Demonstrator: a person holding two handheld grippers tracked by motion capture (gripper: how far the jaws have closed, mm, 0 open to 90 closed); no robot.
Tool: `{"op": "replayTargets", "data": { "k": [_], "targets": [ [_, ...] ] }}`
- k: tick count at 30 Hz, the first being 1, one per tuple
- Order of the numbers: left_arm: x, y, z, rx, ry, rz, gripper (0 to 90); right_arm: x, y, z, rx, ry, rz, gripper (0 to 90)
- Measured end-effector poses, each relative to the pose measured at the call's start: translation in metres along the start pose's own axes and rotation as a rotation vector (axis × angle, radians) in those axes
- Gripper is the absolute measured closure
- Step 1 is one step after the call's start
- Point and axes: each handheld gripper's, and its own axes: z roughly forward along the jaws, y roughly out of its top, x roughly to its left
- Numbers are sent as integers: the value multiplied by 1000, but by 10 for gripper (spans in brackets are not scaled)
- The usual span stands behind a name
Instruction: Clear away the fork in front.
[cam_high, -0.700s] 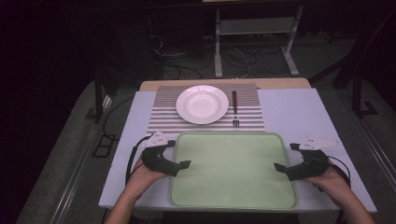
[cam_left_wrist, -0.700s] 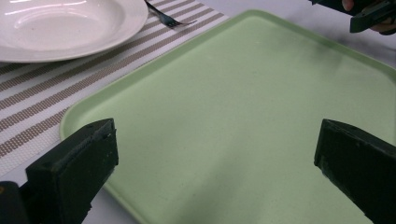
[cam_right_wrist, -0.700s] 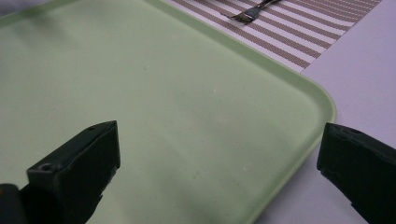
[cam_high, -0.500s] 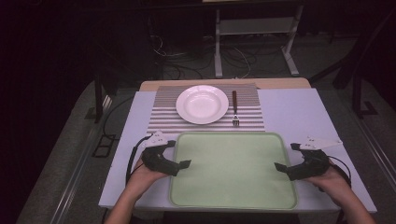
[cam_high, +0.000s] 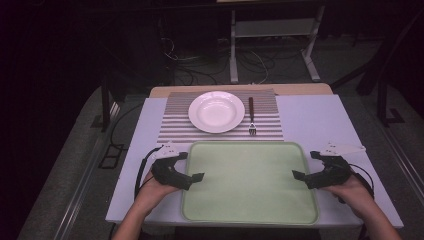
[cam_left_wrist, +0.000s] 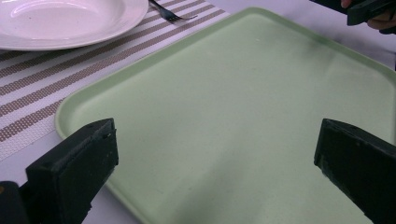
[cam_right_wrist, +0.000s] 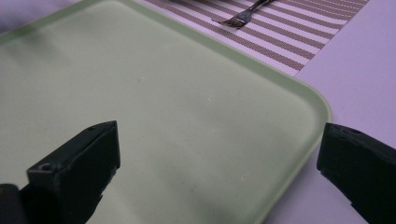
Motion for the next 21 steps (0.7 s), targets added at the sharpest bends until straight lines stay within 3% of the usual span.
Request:
{"op": "replayTargets", "data": {
  "k": [21],
  "targets": [
    [1,-1,-1,-1,3,-6,0,2,15,13,21,14,1,0]
  ]
}}
